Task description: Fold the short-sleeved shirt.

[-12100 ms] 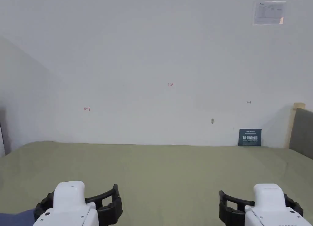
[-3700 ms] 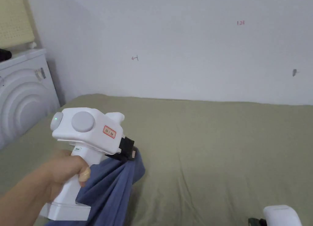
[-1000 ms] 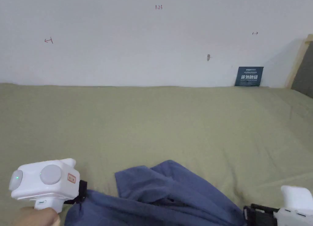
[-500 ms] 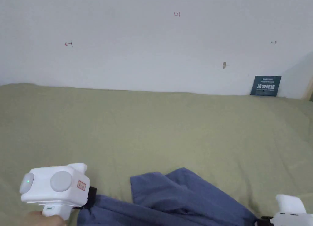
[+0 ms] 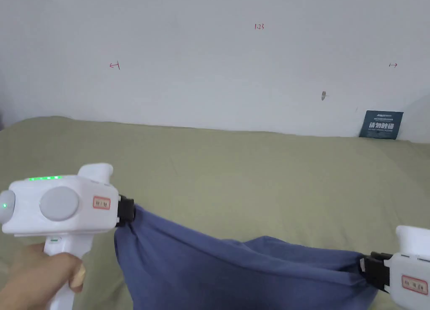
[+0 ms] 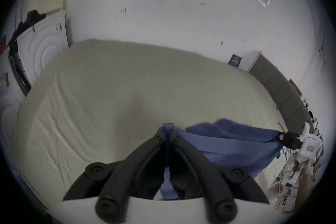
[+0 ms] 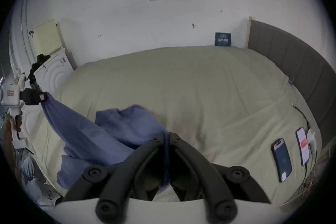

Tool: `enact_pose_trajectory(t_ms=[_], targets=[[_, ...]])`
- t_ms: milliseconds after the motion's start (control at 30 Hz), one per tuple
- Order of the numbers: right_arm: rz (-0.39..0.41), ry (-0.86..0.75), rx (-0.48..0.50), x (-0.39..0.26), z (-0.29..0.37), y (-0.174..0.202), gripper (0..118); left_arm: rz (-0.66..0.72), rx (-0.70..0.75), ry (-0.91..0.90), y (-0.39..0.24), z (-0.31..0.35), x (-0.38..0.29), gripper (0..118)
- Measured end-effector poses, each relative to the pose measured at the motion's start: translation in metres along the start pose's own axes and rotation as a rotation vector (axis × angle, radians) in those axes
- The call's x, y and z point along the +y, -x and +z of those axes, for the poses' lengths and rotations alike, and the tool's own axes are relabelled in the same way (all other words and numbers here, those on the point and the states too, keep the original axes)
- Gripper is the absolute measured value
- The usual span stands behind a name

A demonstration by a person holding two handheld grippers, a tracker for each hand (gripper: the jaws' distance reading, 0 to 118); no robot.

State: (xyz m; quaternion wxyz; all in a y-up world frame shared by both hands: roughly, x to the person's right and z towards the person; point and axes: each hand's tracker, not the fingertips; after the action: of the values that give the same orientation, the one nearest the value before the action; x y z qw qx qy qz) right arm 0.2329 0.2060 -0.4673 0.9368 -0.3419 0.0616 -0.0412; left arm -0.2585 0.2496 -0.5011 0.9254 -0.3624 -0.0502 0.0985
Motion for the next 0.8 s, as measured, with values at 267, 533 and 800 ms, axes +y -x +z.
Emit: enact_pose_trajectory(t_ms=[267,533,800], targets=[[0.036,-0.105,0.021,0.068,0.004,0.029,5,-0.047,0.038,-0.16,-0.014,0.059,0.067,3],[0.103,-0.212,-0.025,0.158,0.007,0.055,5,-0.09,0.085,-0.271,-0.02,0.092,0.13,3],[0.092,-0.279,-0.044,0.24,0.01,0.068,5,-0.105,0.126,-0.337,-0.018,0.105,0.176,3]])
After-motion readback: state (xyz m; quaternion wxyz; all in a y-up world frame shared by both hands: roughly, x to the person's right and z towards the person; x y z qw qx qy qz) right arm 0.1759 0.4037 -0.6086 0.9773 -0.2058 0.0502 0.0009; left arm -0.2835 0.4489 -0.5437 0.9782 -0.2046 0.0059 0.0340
